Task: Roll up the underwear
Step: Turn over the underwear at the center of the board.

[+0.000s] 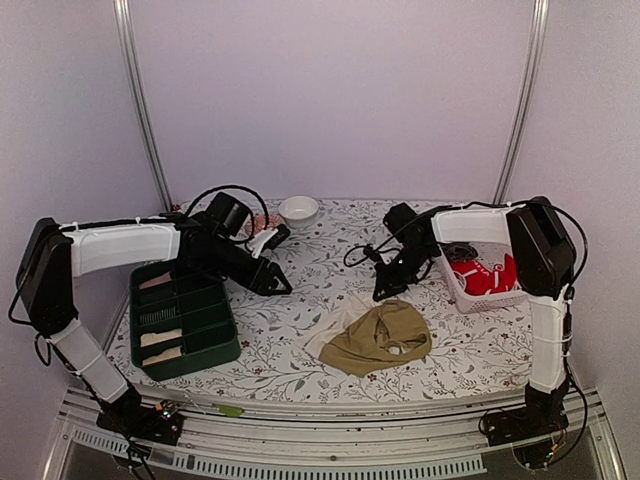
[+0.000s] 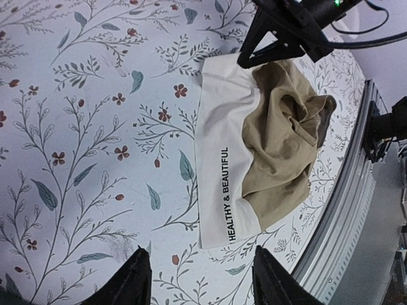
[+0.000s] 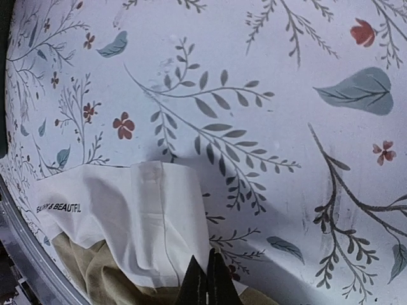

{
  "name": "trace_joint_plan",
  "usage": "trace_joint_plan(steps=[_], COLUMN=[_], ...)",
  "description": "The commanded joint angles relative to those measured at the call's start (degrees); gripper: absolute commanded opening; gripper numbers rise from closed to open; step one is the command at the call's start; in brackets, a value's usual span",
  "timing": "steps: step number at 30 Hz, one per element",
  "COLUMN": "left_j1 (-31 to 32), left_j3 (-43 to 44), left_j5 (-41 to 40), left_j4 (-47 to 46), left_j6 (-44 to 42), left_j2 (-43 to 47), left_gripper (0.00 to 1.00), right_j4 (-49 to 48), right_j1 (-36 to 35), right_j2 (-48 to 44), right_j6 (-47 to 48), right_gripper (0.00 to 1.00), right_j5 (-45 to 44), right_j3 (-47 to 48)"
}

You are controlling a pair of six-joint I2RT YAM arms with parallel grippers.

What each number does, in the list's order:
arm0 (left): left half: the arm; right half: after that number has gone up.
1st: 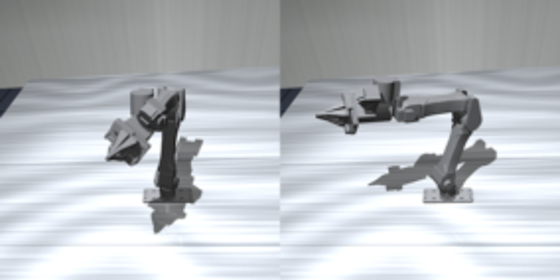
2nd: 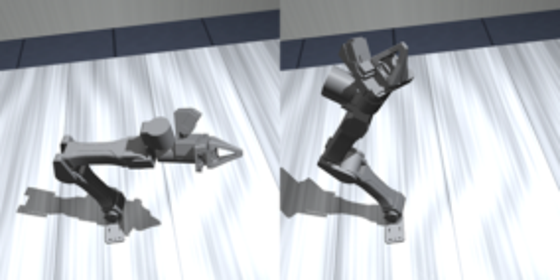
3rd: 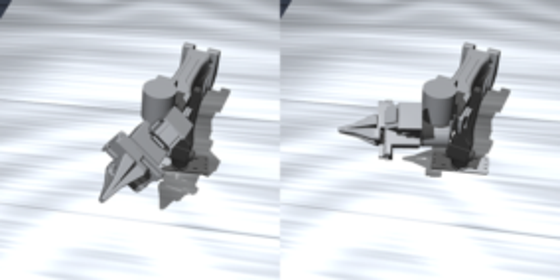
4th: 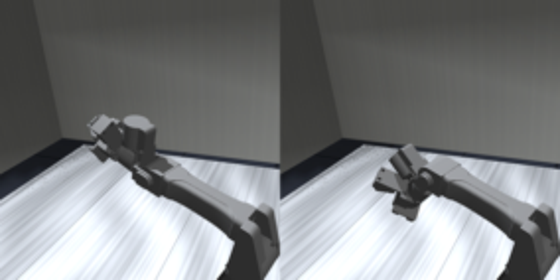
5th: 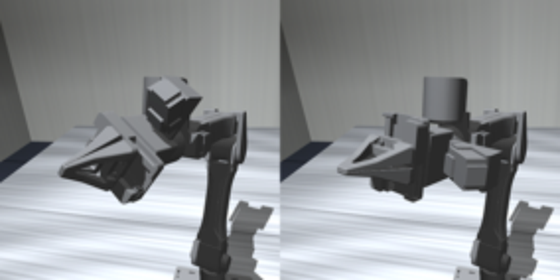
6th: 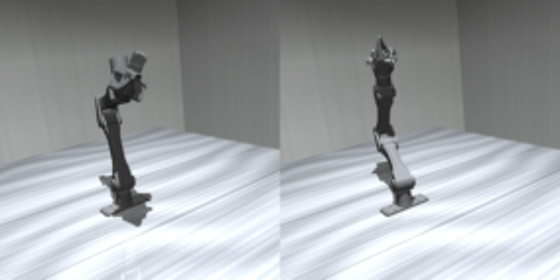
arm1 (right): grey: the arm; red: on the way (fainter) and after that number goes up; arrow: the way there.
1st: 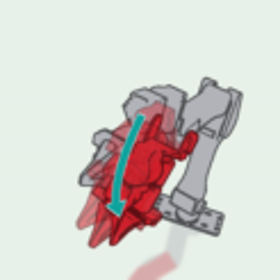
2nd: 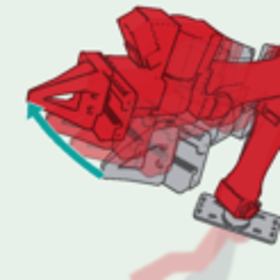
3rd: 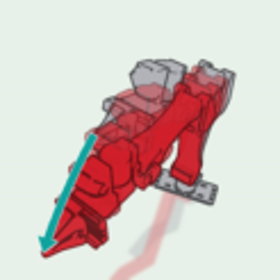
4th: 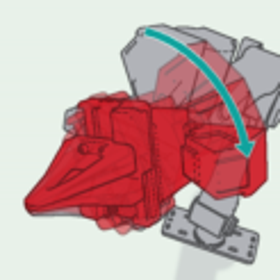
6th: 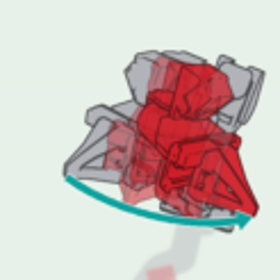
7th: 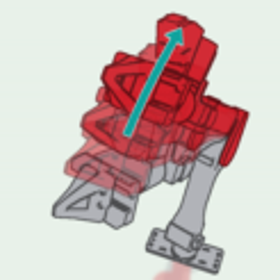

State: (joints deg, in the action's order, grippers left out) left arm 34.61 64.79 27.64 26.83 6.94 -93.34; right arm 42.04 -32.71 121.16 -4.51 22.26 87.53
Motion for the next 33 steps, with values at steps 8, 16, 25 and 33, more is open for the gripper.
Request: trace_joint_plan(steps=[8, 16, 25, 33], left_j1=[-3.26, -8.05, -8.11, -4.46], left_j3=[0.57, -0.84, -3.05, 0.73], left_j5=[-5.81, -7.72, -5.78, 0.58], left_j4=[-5.11, -7.23, -5.29, -4.22], left_j6=[2.95, 2.69, -3.22, -7.6], left_j2=[4.9, 10.24, 11.18, 3.94], left_gripper=[0.53, 0.52, 0.68, 0.63], right_j4=[-0.33, -0.85, -1.95, -6.75], right_j1=[0.11, -6.82, -5.48, -4.56], right_j2=[-10.77, -28.92, -41.31, -32.4], right_j6=[0.71, 2.93, -6.26, -12.95], right_gripper=[0.0, 0.0, 0.57, 0.56], right_j5=[4.29, 13.49, 6.78, 2.56], right_j3=[21.44, 7.45, -26.97, -24.39])
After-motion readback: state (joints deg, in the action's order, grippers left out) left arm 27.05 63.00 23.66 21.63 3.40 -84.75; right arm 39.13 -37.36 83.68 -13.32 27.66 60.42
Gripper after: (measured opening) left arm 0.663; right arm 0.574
